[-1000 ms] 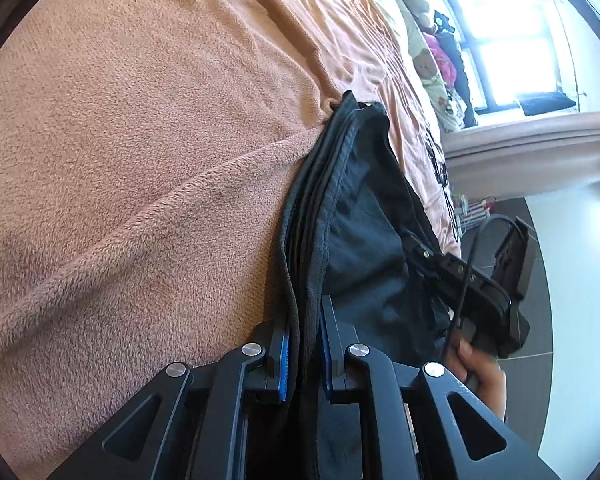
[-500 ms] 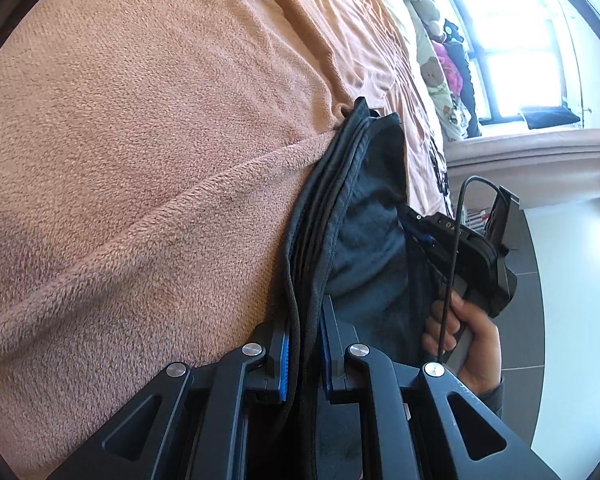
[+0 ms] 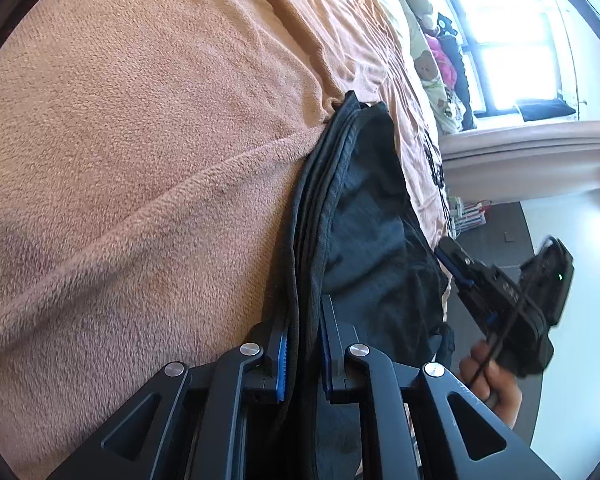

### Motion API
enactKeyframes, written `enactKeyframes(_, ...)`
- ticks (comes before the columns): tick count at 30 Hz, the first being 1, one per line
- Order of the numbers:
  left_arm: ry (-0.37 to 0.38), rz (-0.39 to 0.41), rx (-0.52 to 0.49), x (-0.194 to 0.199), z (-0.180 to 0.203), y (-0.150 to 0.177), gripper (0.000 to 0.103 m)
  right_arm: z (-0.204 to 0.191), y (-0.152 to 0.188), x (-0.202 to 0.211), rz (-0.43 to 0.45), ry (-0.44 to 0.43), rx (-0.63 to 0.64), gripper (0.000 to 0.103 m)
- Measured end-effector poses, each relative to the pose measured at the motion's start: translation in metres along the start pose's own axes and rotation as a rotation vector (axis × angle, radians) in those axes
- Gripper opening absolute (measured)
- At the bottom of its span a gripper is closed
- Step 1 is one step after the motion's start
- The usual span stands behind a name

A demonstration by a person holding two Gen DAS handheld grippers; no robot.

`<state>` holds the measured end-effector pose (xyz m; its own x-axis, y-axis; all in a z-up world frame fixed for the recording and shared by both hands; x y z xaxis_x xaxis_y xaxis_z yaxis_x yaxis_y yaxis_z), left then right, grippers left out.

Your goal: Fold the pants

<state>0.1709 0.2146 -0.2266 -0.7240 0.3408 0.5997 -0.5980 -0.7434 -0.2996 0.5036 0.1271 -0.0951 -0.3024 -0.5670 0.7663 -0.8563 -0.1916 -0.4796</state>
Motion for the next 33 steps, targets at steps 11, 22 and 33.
enactKeyframes(11, 0.013, -0.009, -0.019, 0.007, 0.002, 0.012, 0.013, 0.017, 0.062, 0.029, 0.005, -0.031, -0.054, 0.012)
enactKeyframes(22, 0.03, 0.029, -0.088, 0.018, 0.034, 0.002, 0.01, 0.046, 0.115, 0.034, -0.012, -0.068, -0.17, 0.011)
enactKeyframes(33, 0.051, 0.051, -0.198, 0.024, 0.096, -0.016, 0.01, 0.07, 0.127, 0.069, 0.011, -0.157, -0.237, 0.012)
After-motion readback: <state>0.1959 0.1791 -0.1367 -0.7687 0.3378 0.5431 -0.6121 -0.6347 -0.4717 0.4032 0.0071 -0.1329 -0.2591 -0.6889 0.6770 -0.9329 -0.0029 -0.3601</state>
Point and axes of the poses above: each gripper's, at about its wrist camera, not at the fingertips, and x roughly against the way its jaws point, z to its right, y to its underside, the point moved 4 cm from there along -x, roughly the way its jaws point, and after that the axes turned 15 degrees about -x, right-handed, at the moved point
